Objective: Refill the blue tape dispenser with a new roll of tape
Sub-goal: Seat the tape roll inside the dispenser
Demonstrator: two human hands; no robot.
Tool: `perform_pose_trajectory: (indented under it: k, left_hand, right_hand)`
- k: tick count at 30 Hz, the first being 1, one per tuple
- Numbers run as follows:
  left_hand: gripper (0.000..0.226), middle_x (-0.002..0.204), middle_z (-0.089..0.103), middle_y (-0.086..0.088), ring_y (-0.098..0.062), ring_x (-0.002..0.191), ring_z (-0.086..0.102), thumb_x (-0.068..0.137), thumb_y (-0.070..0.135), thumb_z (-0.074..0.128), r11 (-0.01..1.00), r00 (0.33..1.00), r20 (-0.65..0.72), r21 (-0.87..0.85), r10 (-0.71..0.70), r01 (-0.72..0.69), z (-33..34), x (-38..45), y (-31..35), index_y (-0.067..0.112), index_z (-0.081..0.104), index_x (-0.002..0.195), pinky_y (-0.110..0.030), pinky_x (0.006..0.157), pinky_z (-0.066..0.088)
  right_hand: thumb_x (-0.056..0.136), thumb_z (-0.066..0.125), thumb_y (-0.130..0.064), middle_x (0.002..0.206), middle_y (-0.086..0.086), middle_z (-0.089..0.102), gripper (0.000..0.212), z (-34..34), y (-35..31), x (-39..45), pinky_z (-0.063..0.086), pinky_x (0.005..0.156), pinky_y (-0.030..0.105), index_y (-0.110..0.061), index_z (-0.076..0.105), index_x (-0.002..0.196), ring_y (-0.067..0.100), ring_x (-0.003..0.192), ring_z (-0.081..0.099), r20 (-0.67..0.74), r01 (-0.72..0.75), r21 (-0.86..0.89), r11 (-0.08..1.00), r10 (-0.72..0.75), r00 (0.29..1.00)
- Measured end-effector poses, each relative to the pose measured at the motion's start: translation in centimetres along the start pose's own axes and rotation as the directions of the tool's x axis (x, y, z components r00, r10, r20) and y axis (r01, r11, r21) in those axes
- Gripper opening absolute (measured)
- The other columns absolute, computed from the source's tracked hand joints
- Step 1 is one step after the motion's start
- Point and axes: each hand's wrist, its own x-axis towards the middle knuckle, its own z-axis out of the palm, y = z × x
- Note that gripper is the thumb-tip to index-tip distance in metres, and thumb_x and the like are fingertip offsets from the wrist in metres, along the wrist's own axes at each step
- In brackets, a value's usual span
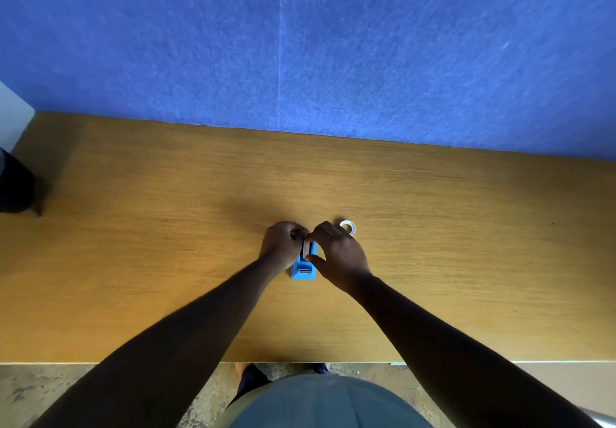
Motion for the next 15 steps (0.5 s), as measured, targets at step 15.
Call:
perform_pose_trajectory:
  k: [15]
  left_hand:
    - [0.056, 0.12, 0.063, 0.009, -0.008, 0.109, 0.06, 0.069, 0.014, 0.089, 0.962, 0.971, 0.053, 0.135, 0.233, -0.238, -0.1, -1.8, -2.1, 0.023, 0.065, 0.118, -0.026, 0.094, 0.052]
  right_hand:
    - [0.074, 0.088, -0.018, 0.099, -0.007, 0.071, 0.028, -0.9, 0.3, 2.0, 0.061, 0.075, 0.034, -0.02, 0.08, 0.1, 0.01, 0.083, 0.068, 0.135, -0.09, 0.152, 0.984, 0.07, 0.988]
